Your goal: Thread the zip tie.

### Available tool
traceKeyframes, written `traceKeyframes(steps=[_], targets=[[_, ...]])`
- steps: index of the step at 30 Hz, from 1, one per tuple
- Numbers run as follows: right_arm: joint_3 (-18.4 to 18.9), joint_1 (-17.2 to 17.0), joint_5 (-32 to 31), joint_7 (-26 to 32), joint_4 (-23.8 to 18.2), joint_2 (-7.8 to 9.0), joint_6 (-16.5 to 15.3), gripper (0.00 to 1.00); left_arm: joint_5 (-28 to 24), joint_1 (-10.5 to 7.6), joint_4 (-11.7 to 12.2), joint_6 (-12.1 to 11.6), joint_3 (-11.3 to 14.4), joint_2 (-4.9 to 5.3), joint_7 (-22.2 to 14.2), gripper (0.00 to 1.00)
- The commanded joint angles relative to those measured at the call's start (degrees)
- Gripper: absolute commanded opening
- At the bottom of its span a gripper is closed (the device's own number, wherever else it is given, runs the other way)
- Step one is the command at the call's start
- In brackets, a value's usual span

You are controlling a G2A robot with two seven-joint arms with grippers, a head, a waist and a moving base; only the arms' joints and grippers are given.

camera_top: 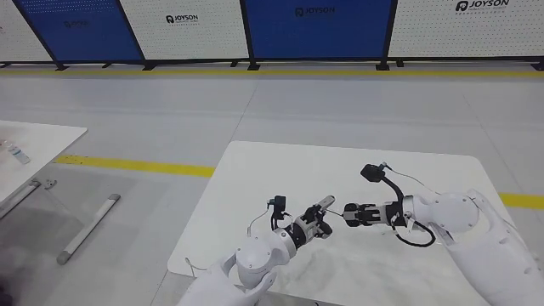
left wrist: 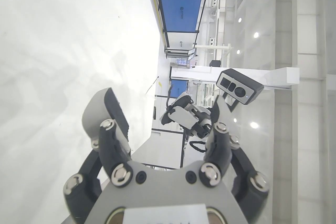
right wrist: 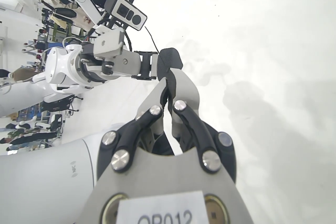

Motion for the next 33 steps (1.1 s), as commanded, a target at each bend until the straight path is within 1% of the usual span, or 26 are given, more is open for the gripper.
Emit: traceKeyframes(steps=[1, 6, 7, 8, 9, 10, 12, 13, 14, 15, 16, 28, 30, 31, 33], targets=[[0.0, 0.0, 0.0, 0.0, 0.0, 0.0, 0.0, 0.0, 0.0, 0.0, 0.0, 0.0, 0.0, 0.0, 0.0, 1.0], [0.0, 0.0, 0.0, 0.0, 0.0, 0.0, 0.0, 0.0, 0.0, 0.0, 0.0, 0.0, 0.0, 0.0, 0.0, 1.0], [0.0, -0.1, 0.0, -0.4, 0.0, 0.0, 0.1, 0.0, 0.1, 0.1, 0.0, -1.1, 0.0, -0.04, 0.2, 1.0], [0.1, -0.6, 0.0, -1.2, -0.3, 0.02, 0.2, 0.0, 0.3, 0.14, 0.2, -1.8, 0.0, -0.05, 0.2, 1.0], [0.5, -0.9, 1.0, -0.9, -0.4, 0.08, 0.1, 0.0, 0.7, 0.09, 0.2, -2.7, -0.1, -0.05, 0.0, 1.0], [1.2, -0.9, 2.9, 0.5, 0.0, 0.21, 0.0, 0.0, 1.4, 0.07, 0.4, -4.9, -0.1, -0.03, -1.0, 1.0], [1.9, -0.7, 5.2, 2.8, 0.3, 0.34, 0.3, 0.0, 2.3, 0.13, 1.2, -7.9, -0.2, 0.07, -2.8, 1.0], [2.1, -0.5, 6.4, 4.2, 0.6, 0.37, 1.1, 0.0, 2.8, 0.21, 1.5, -9.5, -0.3, 0.08, -2.9, 1.0], [2.4, 0.0, 8.5, 5.9, 1.2, 0.34, 2.7, 0.0, 4.3, 0.36, 1.8, -11.8, -0.2, 0.07, -2.5, 1.0], [2.3, 0.3, 10.1, 7.5, 1.9, 0.28, 3.9, 0.0, 5.3, 0.53, 2.0, -13.4, -0.1, 0.02, -1.7, 1.0], [2.1, 0.7, 11.5, 9.3, 2.5, 0.17, 4.9, 0.0, 5.9, 0.66, 2.2, -14.1, 0.1, -0.03, -1.0, 1.0], [2.1, 0.6, 11.5, 8.9, 2.5, 0.16, 5.0, 0.0, 6.1, 0.69, 2.2, -14.3, 0.1, -0.08, -0.7, 1.0], [2.1, -0.1, 12.6, 8.0, 2.2, 0.11, 6.3, 0.0, 8.3, 0.83, 2.1, -16.9, -0.1, -0.16, 2.0, 1.0], [2.6, -0.2, 14.5, 8.4, 2.6, 0.09, 7.0, 0.0, 10.8, 0.99, 2.3, -18.7, 0.1, -0.22, 3.6, 1.0], [3.2, 0.0, 16.7, 9.4, 3.8, 0.13, 8.4, 0.0, 13.7, 1.09, 3.1, -20.2, 0.6, -0.3, 4.9, 1.0]])
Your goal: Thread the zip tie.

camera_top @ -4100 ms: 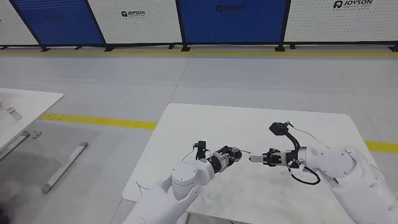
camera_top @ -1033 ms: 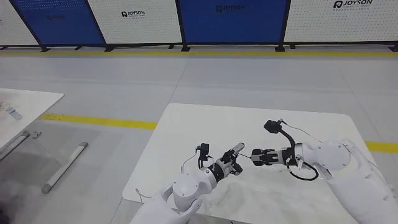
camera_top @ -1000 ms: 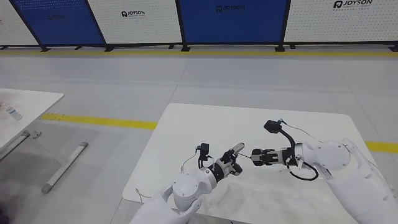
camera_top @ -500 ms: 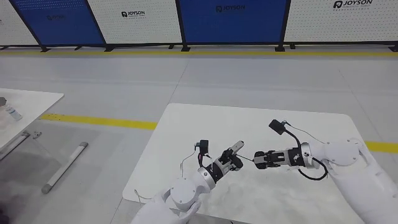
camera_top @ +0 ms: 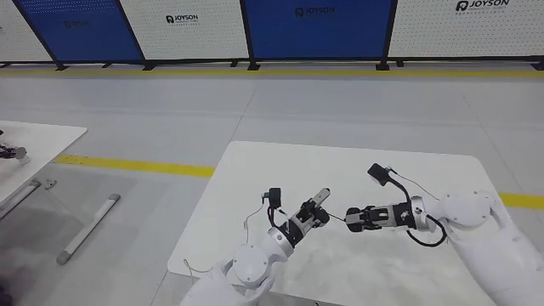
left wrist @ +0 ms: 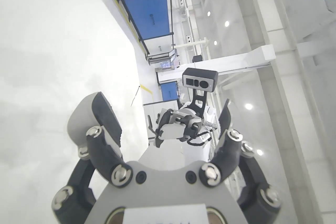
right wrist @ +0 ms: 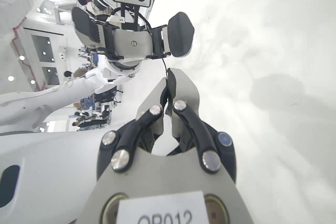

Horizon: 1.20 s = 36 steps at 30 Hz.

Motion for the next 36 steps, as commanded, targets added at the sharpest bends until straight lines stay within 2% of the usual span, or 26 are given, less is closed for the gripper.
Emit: traceKeyframes(steps=[1, 4, 14, 20, 21, 23, 24, 25, 29, 36], targets=[[0.6, 0.6, 1.6, 0.9, 1.4, 0.05, 2.0, 0.0, 3.2, 0.01, 0.9, -1.5, 0.5, -0.1, 1.3, 1.0], [0.6, 1.3, 2.3, 1.8, 2.5, -0.02, 3.3, 0.0, 5.1, -0.12, 1.7, -2.1, 1.0, -0.19, 1.4, 1.0], [0.6, 1.3, 2.3, 1.8, 2.5, -0.02, 3.3, 0.0, 5.0, -0.14, 1.7, -2.1, 1.1, -0.24, 1.5, 1.0], [0.6, 1.3, 2.3, 1.8, 2.5, -0.02, 3.3, 0.0, 5.9, -0.73, 2.7, -2.7, 1.1, -0.57, 2.6, 1.0], [0.6, 1.3, 2.3, 1.8, 2.5, -0.02, 3.3, 0.0, 6.1, -0.79, 2.9, -2.8, 1.1, -0.62, 2.9, 0.46], [0.6, 1.3, 2.3, 1.8, 2.5, -0.02, 3.3, 0.0, 6.3, -0.89, 3.1, -2.9, 1.2, -0.73, 3.0, 0.28], [0.6, 1.3, 2.3, 1.8, 2.5, -0.02, 3.3, 0.0, 6.5, -0.93, 3.2, -3.0, 1.2, -0.76, 3.0, 0.05], [0.6, 1.3, 2.3, 1.8, 2.5, -0.02, 3.3, 0.0, 6.7, -0.93, 3.3, -3.1, 1.2, -0.8, 3.0, 0.0], [0.6, 1.3, 2.3, 1.8, 2.5, -0.02, 3.3, 0.0, 7.3, -0.75, 3.4, -3.5, 1.2, -0.83, 2.3, 0.0], [0.6, 1.3, 2.3, 1.8, 2.5, -0.02, 3.3, 0.0, 5.9, -0.76, 3.5, -2.8, 0.3, -0.64, -1.9, 0.0]])
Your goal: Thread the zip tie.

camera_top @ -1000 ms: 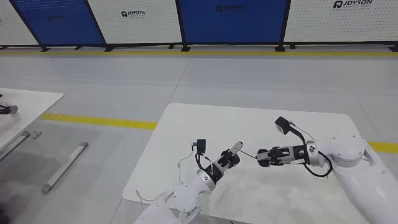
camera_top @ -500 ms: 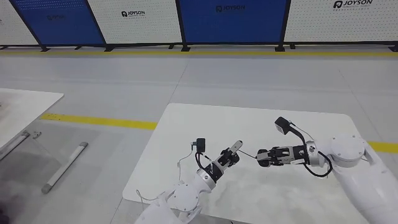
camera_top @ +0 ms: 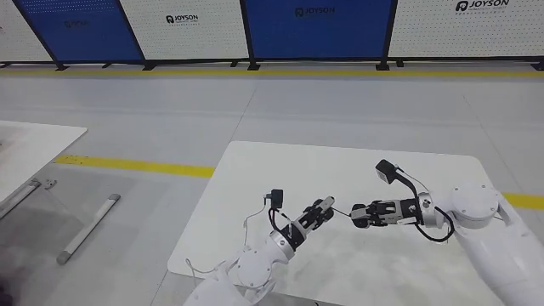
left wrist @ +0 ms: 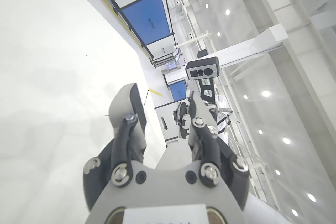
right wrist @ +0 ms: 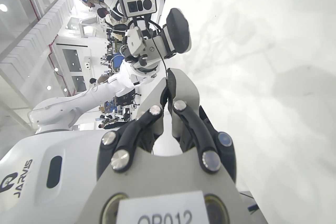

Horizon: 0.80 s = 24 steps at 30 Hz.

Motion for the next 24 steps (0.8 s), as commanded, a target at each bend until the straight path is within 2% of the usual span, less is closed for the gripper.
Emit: traceKeyframes(steps=[1, 17, 18, 19, 20, 24], targets=[[0.0, 0.0, 0.0, 0.0, 0.0, 0.0, 0.0, 0.0, 0.0, 0.08, 0.0, 0.0, -0.2, 0.04, -0.7, 0.0], [0.0, 0.0, 0.0, 0.0, 0.0, 0.0, 0.0, 0.0, 1.2, 0.7, -0.4, 0.0, -0.5, -0.02, -1.7, 0.0], [0.0, 0.0, 0.0, 0.0, 0.0, 0.0, 0.0, 0.0, 1.2, 0.76, -0.4, -0.1, -0.5, -0.01, -1.8, 0.38], [0.0, 0.0, 0.0, 0.0, 0.0, 0.0, 0.0, 0.0, 1.4, 0.84, -0.5, -0.3, -0.6, 0.0, -1.9, 0.96], [0.0, 0.0, 0.0, 0.0, 0.0, 0.0, 0.0, 0.0, 1.6, 1.0, -0.6, -0.6, -0.7, 0.03, -2.0, 1.0], [0.0, 0.0, 0.0, 0.0, 0.0, 0.0, 0.0, 0.0, 1.9, 1.71, -1.1, -1.9, -0.9, 0.15, -2.7, 1.0]])
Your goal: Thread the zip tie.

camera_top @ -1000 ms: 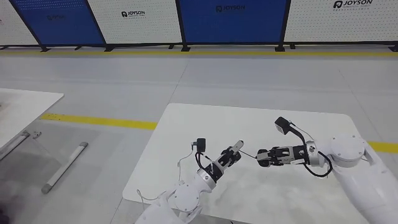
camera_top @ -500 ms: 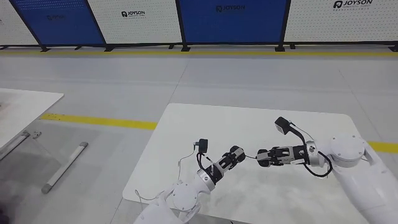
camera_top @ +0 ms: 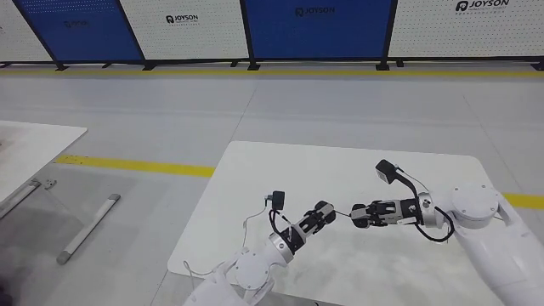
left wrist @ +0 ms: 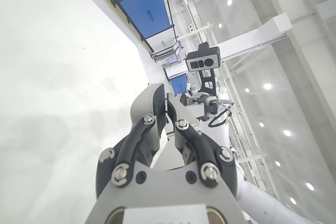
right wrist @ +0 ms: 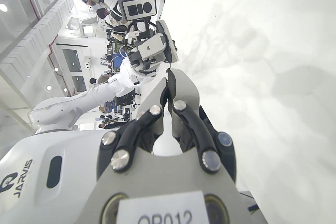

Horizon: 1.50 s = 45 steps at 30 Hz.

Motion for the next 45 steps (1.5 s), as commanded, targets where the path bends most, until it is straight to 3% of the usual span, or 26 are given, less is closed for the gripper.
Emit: traceKeyframes(steps=[1, 3, 7, 14, 20, 28, 31, 32, 34, 38, 45], targets=[[0.0, 0.0, 0.0, 0.0, 0.0, 0.0, 0.0, 0.0, 0.3, 0.4, -0.3, -0.5, 0.0, 0.07, -0.5, 0.95], [0.0, 0.0, 0.0, 0.0, 0.0, 0.0, 0.0, 0.0, 1.1, 0.84, -0.6, -0.8, 0.1, 0.13, -0.7, 0.84], [0.0, 0.0, 0.0, 0.0, 0.0, 0.0, 0.0, 0.0, 2.1, 1.13, -0.8, -0.8, 0.3, 0.1, -0.3, 0.53], [0.0, 0.0, 0.0, 0.0, 0.0, 0.0, 0.0, 0.0, 1.2, 0.52, -0.2, -0.5, 0.5, -0.15, 0.1, 0.39], [0.0, 0.0, 0.0, 0.0, 0.0, 0.0, 0.0, 0.0, 1.2, 0.29, 0.1, -0.7, 0.6, -0.28, 0.2, 0.2], [0.0, 0.0, 0.0, 0.0, 0.0, 0.0, 0.0, 0.0, 1.6, 0.52, 0.1, -1.0, 0.6, -0.32, 0.2, 0.15], [0.0, 0.0, 0.0, 0.0, 0.0, 0.0, 0.0, 0.0, 1.5, 0.5, 0.0, -1.0, 0.6, -0.36, 0.1, 0.25], [0.0, 0.0, 0.0, 0.0, 0.0, 0.0, 0.0, 0.0, 1.4, 0.5, 0.0, -1.0, 0.6, -0.38, 0.1, 0.33], [0.0, 0.0, 0.0, 0.0, 0.0, 0.0, 0.0, 0.0, 1.1, 0.52, -0.1, -1.1, 0.5, -0.41, 0.3, 0.34], [0.0, 0.0, 0.0, 0.0, 0.0, 0.0, 0.0, 0.0, 0.7, 0.46, -0.3, -1.0, 0.3, -0.47, 0.3, 0.26], [0.0, 0.0, 0.0, 0.0, 0.0, 0.0, 0.0, 0.0, 0.7, 0.16, 0.1, -0.7, 0.4, -0.65, 1.0, 0.0]])
